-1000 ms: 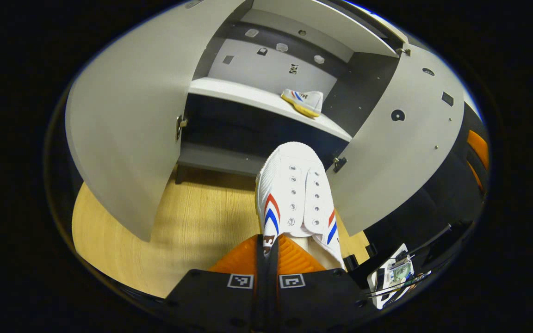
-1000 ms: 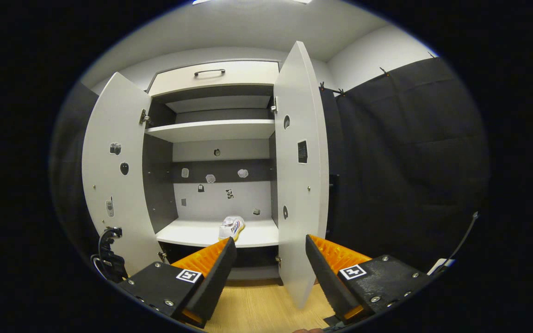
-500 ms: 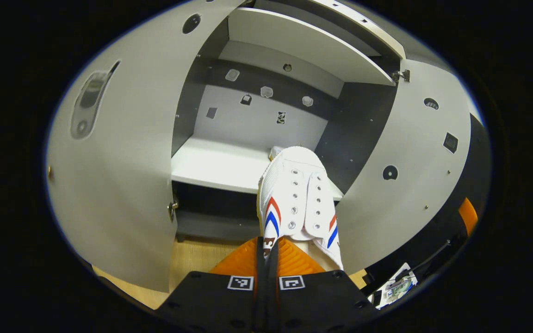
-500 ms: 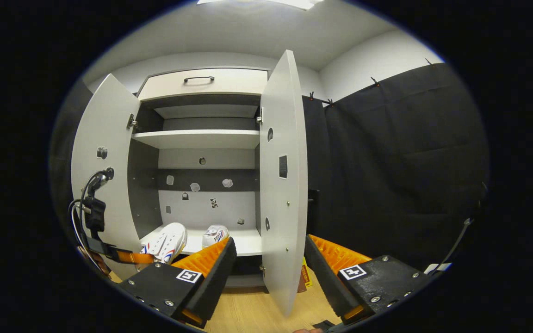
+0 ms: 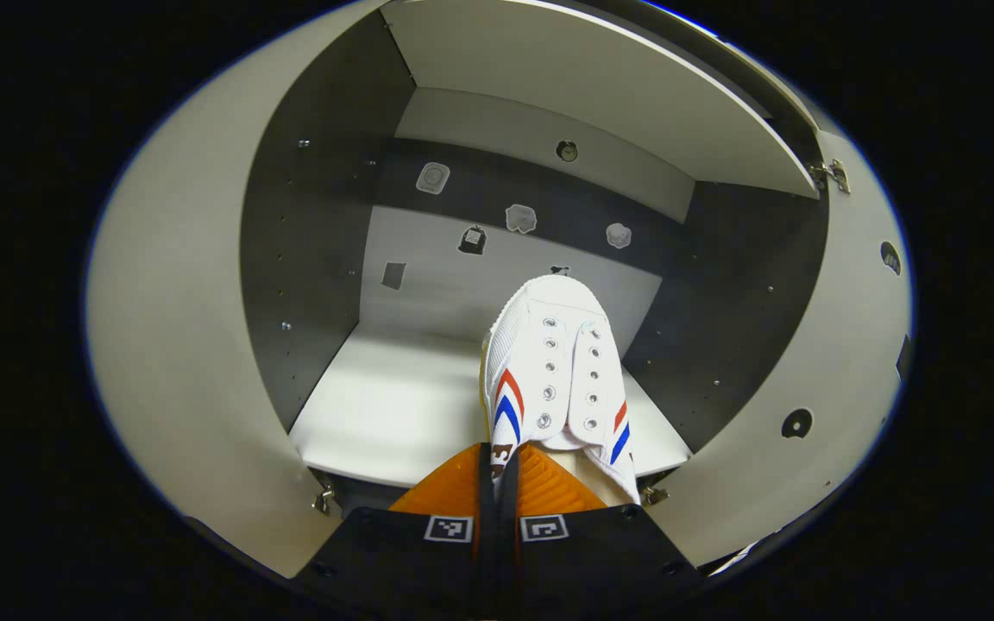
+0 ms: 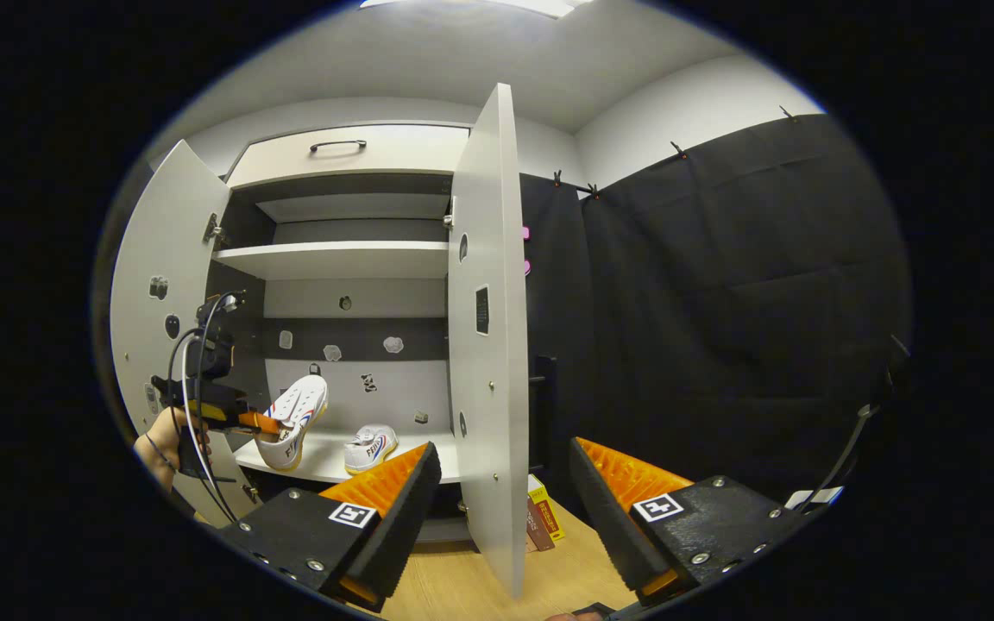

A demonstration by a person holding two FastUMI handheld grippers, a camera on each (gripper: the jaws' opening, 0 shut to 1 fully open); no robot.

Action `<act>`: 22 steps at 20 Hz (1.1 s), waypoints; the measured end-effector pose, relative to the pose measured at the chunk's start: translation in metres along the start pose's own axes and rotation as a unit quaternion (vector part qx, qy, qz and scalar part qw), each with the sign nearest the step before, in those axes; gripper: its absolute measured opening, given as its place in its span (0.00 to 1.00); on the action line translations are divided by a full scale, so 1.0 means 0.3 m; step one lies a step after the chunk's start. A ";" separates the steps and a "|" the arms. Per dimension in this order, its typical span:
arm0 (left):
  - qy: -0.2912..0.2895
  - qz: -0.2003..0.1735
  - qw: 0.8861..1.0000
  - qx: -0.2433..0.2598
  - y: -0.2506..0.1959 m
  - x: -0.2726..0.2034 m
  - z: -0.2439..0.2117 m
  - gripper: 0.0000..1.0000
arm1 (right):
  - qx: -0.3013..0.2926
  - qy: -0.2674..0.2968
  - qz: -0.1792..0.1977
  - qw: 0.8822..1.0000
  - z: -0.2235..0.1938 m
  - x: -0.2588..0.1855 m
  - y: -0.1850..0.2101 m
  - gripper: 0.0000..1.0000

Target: Grab one shoe with the right hand and put it into the shoe cabinet, grab the other shoe with the left hand and put it into the shoe cabinet; then close the right door with the right hand and the left door with the left hand.

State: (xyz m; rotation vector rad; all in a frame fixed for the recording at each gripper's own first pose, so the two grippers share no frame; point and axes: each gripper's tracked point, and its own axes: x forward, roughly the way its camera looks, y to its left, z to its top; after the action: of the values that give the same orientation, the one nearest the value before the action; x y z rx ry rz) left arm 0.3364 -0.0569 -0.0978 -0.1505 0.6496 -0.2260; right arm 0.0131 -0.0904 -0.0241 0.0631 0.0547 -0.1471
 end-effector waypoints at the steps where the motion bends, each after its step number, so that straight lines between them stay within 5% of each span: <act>1: 0.005 0.005 1.000 -0.004 0.008 0.049 0.017 0.06 | 0.000 0.003 -0.001 1.000 -0.005 0.009 -0.007 0.92; 11: 0.083 0.040 0.996 -0.007 0.086 0.358 -0.009 0.06 | -0.008 0.003 0.001 1.000 0.000 0.041 -0.035 0.92; 18: 0.120 0.049 0.991 -0.026 0.125 0.366 -0.115 0.07 | 0.001 0.005 0.011 1.000 0.002 0.042 -0.060 0.92; 20: 0.105 0.030 0.994 -0.031 0.101 0.353 -0.095 0.11 | 0.001 0.002 0.002 1.000 0.008 0.045 -0.102 0.92; 21: 0.093 0.021 0.995 -0.031 0.088 0.350 -0.071 0.27 | 0.001 0.001 -0.004 1.000 0.010 0.049 -0.125 0.92; 22: 0.079 0.026 0.996 -0.020 0.094 0.325 -0.044 0.31 | 0.000 0.001 -0.009 1.000 0.014 0.051 -0.146 0.92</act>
State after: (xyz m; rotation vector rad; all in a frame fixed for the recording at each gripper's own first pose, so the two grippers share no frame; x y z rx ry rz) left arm 0.4083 -0.0554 -0.1707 -0.1544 0.8145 -0.1753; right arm 0.0219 -0.1362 -0.0233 0.0625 0.0581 -0.1651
